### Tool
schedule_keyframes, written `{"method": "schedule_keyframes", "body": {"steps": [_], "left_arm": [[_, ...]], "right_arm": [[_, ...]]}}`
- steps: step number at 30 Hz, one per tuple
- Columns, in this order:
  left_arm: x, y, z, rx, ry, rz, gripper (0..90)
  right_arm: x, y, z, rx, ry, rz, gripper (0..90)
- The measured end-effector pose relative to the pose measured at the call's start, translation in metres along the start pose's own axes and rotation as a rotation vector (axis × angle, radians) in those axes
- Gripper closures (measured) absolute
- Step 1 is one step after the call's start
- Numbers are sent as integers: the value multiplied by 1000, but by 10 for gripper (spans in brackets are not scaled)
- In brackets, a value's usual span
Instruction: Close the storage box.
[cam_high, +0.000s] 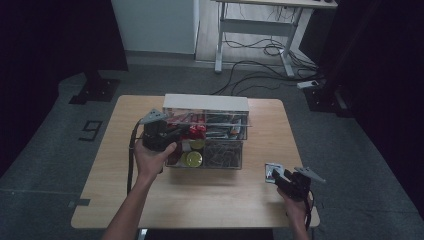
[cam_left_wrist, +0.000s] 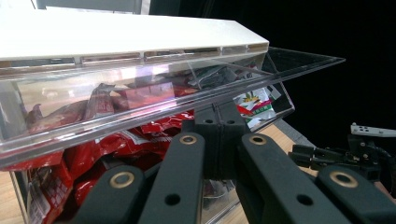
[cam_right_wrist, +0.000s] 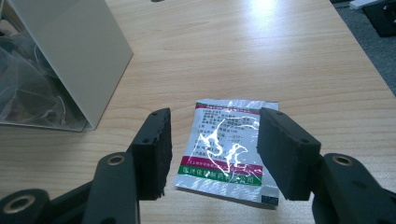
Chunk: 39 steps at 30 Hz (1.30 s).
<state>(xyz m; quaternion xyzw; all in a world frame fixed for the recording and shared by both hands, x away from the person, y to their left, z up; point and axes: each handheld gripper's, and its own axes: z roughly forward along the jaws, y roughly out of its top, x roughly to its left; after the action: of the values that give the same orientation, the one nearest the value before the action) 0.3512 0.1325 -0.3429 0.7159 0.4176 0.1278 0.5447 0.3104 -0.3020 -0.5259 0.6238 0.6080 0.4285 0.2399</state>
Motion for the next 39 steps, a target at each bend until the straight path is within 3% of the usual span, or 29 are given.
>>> {"method": "schedule_keyframes", "body": {"steps": [21,32,36,39], "left_arm": [[2,-26,2,6,-17,-24,896],[1,-28,2,2,-18,-28,893],[1,-29,-1,-9,-16,-13,847],[0,-32,-4,-28,-1,29,802]], "right_arm": [[-2,-4,2,10,-9,-5,447],[-4,-4,1,9,-10,-1,447],[-3,-4,0,7,-6,-1,447],[-3,-4,0,-3,6,-4,443]]}}
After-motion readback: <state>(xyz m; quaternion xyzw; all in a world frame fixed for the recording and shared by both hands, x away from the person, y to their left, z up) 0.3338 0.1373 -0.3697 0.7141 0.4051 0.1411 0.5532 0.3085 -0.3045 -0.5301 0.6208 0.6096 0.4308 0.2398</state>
